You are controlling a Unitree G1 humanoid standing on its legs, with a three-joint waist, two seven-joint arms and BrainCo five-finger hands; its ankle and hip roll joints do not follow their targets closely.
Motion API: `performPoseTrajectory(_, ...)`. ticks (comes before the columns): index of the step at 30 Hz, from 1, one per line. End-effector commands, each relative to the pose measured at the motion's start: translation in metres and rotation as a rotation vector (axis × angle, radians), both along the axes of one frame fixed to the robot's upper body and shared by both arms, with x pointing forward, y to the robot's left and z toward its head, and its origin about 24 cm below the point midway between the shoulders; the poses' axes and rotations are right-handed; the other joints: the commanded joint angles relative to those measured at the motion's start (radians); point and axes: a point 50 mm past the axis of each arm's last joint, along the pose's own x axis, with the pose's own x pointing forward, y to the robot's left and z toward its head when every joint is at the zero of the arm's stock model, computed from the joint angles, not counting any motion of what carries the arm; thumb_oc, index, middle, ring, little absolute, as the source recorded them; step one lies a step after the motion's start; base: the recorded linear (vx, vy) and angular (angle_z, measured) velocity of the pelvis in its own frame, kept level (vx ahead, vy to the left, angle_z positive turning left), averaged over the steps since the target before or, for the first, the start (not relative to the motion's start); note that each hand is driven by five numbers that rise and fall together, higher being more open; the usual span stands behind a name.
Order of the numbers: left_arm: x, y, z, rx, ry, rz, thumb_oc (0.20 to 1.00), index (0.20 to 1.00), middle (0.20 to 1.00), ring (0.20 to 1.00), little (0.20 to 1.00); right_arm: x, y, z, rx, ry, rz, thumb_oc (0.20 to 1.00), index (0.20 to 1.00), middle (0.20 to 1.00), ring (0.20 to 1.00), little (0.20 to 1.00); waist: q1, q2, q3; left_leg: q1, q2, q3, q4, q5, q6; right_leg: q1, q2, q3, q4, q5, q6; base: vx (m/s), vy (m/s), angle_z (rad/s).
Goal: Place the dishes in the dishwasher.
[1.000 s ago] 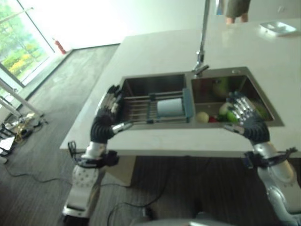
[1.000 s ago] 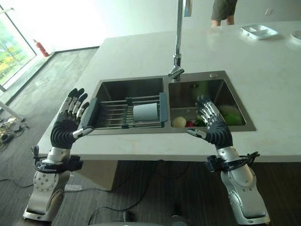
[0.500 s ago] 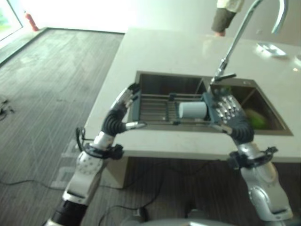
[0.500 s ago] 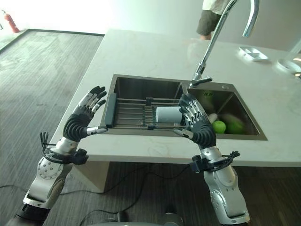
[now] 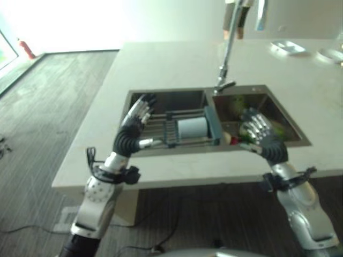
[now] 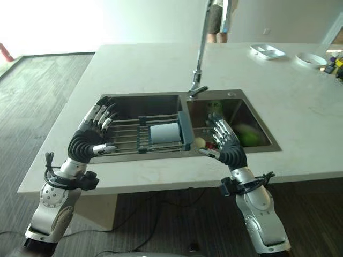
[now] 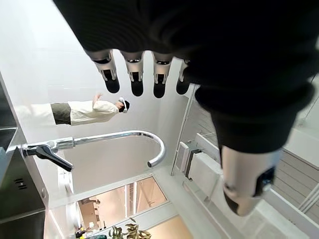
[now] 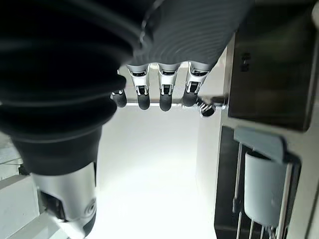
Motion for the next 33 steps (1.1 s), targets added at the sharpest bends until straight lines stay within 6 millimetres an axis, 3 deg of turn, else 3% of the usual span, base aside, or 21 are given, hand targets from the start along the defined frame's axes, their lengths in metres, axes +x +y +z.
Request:
performPoseTrajectory(1,-0.004,0.002,0.022,0.089,-0.167,0.028,1.000,1.000,1.000,1.000,1.000,-0.002,0.004,0.031,0.006,-0.155,0.096,1.000,1.000,1.000,1.000,1.000,-0.001,-0.038,0.002,0.023,-0.012,-0.057,0.092,-0.029,-0.018,0.005,-0.028,0.072,0.007,0.005,0.019,0.03,-0.174,-0.17)
performPoseTrajectory(3,-0.006,0.003,0.021,0.129,-0.194,0.052,1.000,1.000,1.000,1.000,1.000,-0.002,0.001,0.031,-0.030,-0.151,0.109,1.000,1.000,1.000,1.000,1.000,-0.002,-0.041,0.012,-0.027,-0.017,-0.083,0.215,-0.025,-0.022,0.004,-0.026,0.080,0.007,0.010,0.007,0.02,-0.113,-0.14)
performPoseTrajectory(4,-0.006,0.003,0.021,0.145,-0.197,0.055,1.000,1.000,1.000,1.000,1.000,-0.001,0.000,0.031,-0.031,-0.152,0.110,1.000,1.000,1.000,1.000,1.000,0.005,-0.041,0.017,-0.044,-0.032,-0.109,0.214,-0.029,-0.020,0.005,-0.023,0.084,0.007,0.010,0.007,0.04,-0.003,-0.02)
performPoseTrajectory(6,-0.007,0.003,0.018,0.170,-0.196,0.070,1.000,1.000,1.000,1.000,1.000,0.001,0.002,0.031,-0.027,-0.156,0.110,1.000,1.000,1.000,1.000,1.000,0.014,-0.031,0.022,-0.034,-0.042,-0.112,0.095,-0.031,-0.014,0.006,-0.019,0.083,0.007,0.002,0.018,0.08,0.129,-0.07)
performPoseTrajectory(7,-0.007,0.002,0.015,0.174,-0.185,0.070,1.000,1.000,1.000,1.000,1.000,0.001,0.004,0.028,-0.026,-0.160,0.104,1.000,1.000,1.000,1.000,1.000,0.016,-0.015,0.026,-0.028,-0.027,-0.107,0.005,0.016,-0.021,0.014,-0.014,0.086,0.007,-0.006,0.023,0.13,0.262,-0.10)
performPoseTrajectory(9,-0.002,0.001,0.011,0.197,-0.180,0.086,1.000,1.000,1.000,1.000,1.000,0.002,0.008,0.028,-0.035,-0.169,0.104,1.000,1.000,1.000,1.000,1.000,0.010,-0.010,0.028,-0.035,-0.026,-0.120,0.000,0.031,-0.017,0.017,-0.021,0.087,0.007,-0.006,0.021,0.08,0.298,-0.11)
performPoseTrajectory(10,0.002,0.001,0.012,0.217,-0.180,0.097,1.000,1.000,1.000,1.000,1.000,0.001,0.008,0.030,-0.033,-0.171,0.115,1.000,1.000,1.000,1.000,1.000,0.005,-0.006,0.016,-0.039,-0.041,-0.150,0.000,0.019,-0.014,0.017,-0.026,0.088,0.007,-0.009,0.024,0.09,0.415,-0.26)
performPoseTrajectory(13,0.011,0.002,0.019,0.238,-0.173,0.084,1.000,1.000,1.000,1.000,1.000,0.001,0.007,0.032,-0.052,-0.171,0.109,1.000,1.000,1.000,1.000,1.000,0.000,-0.011,-0.012,-0.034,-0.059,-0.149,0.000,0.004,-0.010,0.024,-0.064,0.055,0.007,-0.004,0.048,0.13,0.328,-0.06)
performPoseTrajectory(19,0.014,0.003,0.022,0.250,-0.165,0.096,1.000,1.000,1.000,1.000,1.000,0.006,0.014,0.034,-0.047,-0.173,0.112,1.000,1.000,1.000,1.000,1.000,0.019,-0.029,-0.015,-0.016,-0.102,-0.159,0.000,-0.028,0.034,0.017,-0.112,0.046,0.041,0.005,0.073,0.08,0.232,0.04)
performPoseTrajectory(22,0.017,0.003,0.024,0.273,-0.168,0.108,1.000,1.000,1.000,1.000,1.000,0.008,0.015,0.035,-0.043,-0.174,0.120,1.000,1.000,1.000,1.000,1.000,0.031,-0.032,-0.010,-0.019,-0.123,-0.167,0.000,-0.029,0.062,-0.008,-0.108,0.053,0.148,-0.010,0.071,0.05,0.204,-0.05)
performPoseTrajectory(25,0.022,0.003,0.025,0.315,-0.165,0.130,1.000,1.000,1.000,1.000,1.000,0.011,0.020,0.033,-0.035,-0.178,0.134,1.000,1.000,1.000,1.000,1.000,0.025,-0.027,0.012,-0.008,-0.135,-0.175,0.000,-0.026,0.078,-0.101,-0.095,0.080,0.373,0.042,0.063,0.07,0.110,-0.39)
performPoseTrajectory(26,0.025,0.003,0.025,0.335,-0.166,0.140,1.000,1.000,1.000,1.000,1.000,0.012,0.020,0.033,-0.034,-0.177,0.138,1.000,1.000,1.000,1.000,1.000,0.019,-0.029,0.015,-0.006,-0.132,-0.173,0.000,-0.026,0.073,-0.109,-0.089,0.085,0.349,0.034,0.055,0.07,-0.034,-0.51)
performPoseTrajectory(27,0.029,0.004,0.028,0.356,-0.171,0.154,1.000,1.000,1.000,1.000,1.000,0.012,0.019,0.032,-0.039,-0.178,0.140,1.000,1.000,1.000,1.000,1.000,0.014,-0.033,0.014,-0.004,-0.129,-0.176,0.000,-0.031,0.063,-0.098,-0.090,0.078,0.234,0.002,0.048,0.10,-0.140,-0.15)
performPoseTrajectory(28,0.032,0.007,0.035,0.368,-0.195,0.186,1.000,1.000,1.000,1.000,1.000,0.011,0.017,0.032,-0.048,-0.182,0.142,1.000,1.000,1.000,1.000,1.000,0.012,-0.036,0.009,0.000,-0.130,-0.172,0.000,-0.046,0.056,-0.061,-0.101,0.059,0.096,0.016,0.059,0.04,-0.161,-0.10)
performPoseTrajectory(30,0.034,0.010,0.037,0.403,-0.205,0.216,1.000,1.000,1.000,1.000,1.000,0.014,0.018,0.035,-0.060,-0.191,0.150,1.000,1.000,1.000,1.000,1.000,0.002,-0.041,0.021,0.015,-0.132,-0.150,0.000,-0.039,0.057,-0.065,-0.118,0.078,0.105,0.084,0.070,0.03,-0.154,-0.03)
performPoseTrajectory(33,0.041,0.011,0.040,0.508,-0.189,0.257,1.000,1.000,1.000,1.000,1.000,0.019,0.019,0.045,-0.072,-0.217,0.148,1.000,1.000,1.000,1.000,1.000,-0.015,-0.027,0.020,0.045,-0.109,-0.138,0.000,-0.055,0.047,-0.041,-0.093,0.117,0.038,0.064,0.078,0.08,-0.189,0.00)
